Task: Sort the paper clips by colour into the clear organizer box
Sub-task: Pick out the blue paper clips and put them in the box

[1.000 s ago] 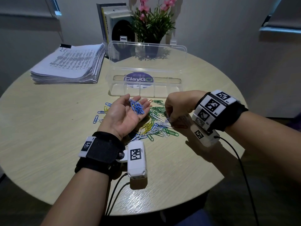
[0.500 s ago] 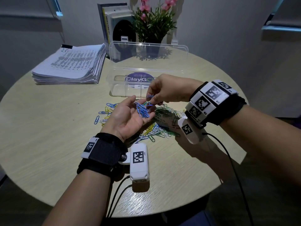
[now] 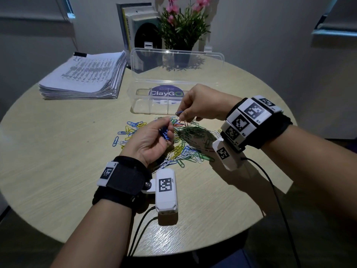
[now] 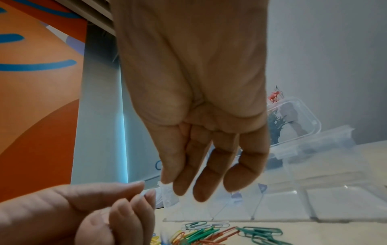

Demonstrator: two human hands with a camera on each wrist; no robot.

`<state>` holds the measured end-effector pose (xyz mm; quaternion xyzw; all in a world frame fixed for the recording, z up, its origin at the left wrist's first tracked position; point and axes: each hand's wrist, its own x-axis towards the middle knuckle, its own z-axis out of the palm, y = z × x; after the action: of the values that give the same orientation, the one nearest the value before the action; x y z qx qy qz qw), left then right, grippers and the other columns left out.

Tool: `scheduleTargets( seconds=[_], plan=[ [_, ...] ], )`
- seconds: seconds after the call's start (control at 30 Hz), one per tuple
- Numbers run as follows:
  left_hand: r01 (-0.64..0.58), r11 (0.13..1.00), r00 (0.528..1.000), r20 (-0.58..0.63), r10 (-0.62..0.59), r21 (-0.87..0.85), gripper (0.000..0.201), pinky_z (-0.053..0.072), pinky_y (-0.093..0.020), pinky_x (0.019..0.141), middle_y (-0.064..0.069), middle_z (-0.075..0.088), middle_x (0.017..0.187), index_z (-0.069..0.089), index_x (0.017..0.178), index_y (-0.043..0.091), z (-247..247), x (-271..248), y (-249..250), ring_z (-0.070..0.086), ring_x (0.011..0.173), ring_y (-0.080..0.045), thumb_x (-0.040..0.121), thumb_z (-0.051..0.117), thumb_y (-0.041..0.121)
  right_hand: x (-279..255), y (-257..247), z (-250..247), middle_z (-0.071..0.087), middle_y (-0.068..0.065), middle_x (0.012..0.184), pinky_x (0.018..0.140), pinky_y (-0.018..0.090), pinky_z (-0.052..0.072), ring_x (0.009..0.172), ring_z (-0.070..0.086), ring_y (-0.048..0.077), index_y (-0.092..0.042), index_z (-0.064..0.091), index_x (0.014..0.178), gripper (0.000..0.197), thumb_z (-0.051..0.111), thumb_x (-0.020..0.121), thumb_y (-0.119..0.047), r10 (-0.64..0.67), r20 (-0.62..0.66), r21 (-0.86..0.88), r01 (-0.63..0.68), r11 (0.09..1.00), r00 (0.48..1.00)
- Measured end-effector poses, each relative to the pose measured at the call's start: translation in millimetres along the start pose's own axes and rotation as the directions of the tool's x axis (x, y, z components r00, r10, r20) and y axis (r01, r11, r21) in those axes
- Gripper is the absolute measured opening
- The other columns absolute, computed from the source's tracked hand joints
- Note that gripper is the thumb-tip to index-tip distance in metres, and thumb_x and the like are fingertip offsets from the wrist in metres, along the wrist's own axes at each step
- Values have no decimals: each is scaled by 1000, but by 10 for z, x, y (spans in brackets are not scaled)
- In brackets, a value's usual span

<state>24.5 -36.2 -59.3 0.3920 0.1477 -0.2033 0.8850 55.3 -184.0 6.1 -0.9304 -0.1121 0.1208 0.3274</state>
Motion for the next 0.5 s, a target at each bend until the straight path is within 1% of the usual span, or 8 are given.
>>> scheduleTargets(
  seconds=[0.07, 0.13, 0.2, 0.3, 0.37, 0.43, 0.47, 0.5],
  plan=[
    [1, 1000, 1000, -9, -1, 1, 16, 39, -11, 43, -5, 54, 59, 53, 78, 6, -8, 5, 10, 45, 58, -9, 94, 52, 8, -5, 26, -22, 68, 8, 79, 59, 24, 47, 67, 62, 12, -7, 72, 93, 10, 72, 83, -9, 12, 3, -14, -12, 1000, 1000],
    [3, 1000, 1000, -12, -3, -7, 15, 40, -12, 43, -5, 54, 60, 54, 78, 6, -15, 3, 16, 46, 59, -9, 93, 53, 8, -4, 33, -28, 68, 6, 75, 58, 25, 46, 64, 62, 10, -7, 72, 91, 9, 72, 82, -8, 17, -9, -3, -17, 1000, 1000],
    [4, 1000, 1000, -3, -4, -20, 13, 40, -14, 44, -6, 54, 62, 54, 80, 6, -12, 0, 21, 47, 59, -10, 93, 53, 8, 2, 28, -28, 66, 3, 69, 54, 24, 43, 62, 61, 12, -6, 73, 92, 10, 72, 82, -9, 28, -34, -6, -28, 1000, 999],
    [-6, 999, 1000, -4, 6, -31, 15, 39, -16, 54, -6, 52, 63, 53, 79, 6, 8, -6, 27, 47, 60, -12, 93, 50, 10, -6, 14, -22, 63, 3, 66, 49, 22, 40, 62, 57, 16, -6, 74, 99, 16, 69, 86, -14, 59, -31, -89, -61, 994, 998],
    [-11, 998, 1000, -13, 11, -63, 17, 41, -20, 63, -9, 53, 70, 54, 79, 5, 10, -4, 31, 52, 65, -15, 93, 49, 12, -14, 2, -13, 67, 6, 77, 53, 23, 41, 66, 54, 18, -6, 72, 107, 21, 66, 89, -16, 45, -13, -149, -47, 988, 999],
    [-9, 996, 1000, -11, 8, -85, 19, 45, -25, 70, -13, 55, 78, 55, 82, 4, 2, -3, 34, 56, 73, -18, 95, 47, 15, -18, -22, 0, 72, 9, 94, 64, 26, 46, 77, 57, 16, -7, 72, 109, 24, 68, 87, -15, -1, -44, -131, -5, 991, 999],
    [-5, 996, 1000, -6, 4, -92, 21, 47, -27, 72, -14, 56, 81, 56, 85, 3, -5, 3, 36, 57, 76, -20, 96, 46, 18, -22, -43, 6, 72, 8, 96, 68, 27, 48, 79, 59, 15, -6, 73, 107, 24, 71, 84, -15, -27, -65, -100, 21, 995, 998],
    [0, 995, 1000, 2, 0, -98, 23, 48, -28, 73, -15, 57, 84, 56, 88, 3, -5, 3, 35, 58, 79, -21, 97, 44, 20, -27, -72, 16, 72, 6, 91, 68, 26, 48, 76, 59, 13, -6, 73, 105, 25, 74, 81, -15, -51, -78, -76, 45, 996, 996]
  ],
)
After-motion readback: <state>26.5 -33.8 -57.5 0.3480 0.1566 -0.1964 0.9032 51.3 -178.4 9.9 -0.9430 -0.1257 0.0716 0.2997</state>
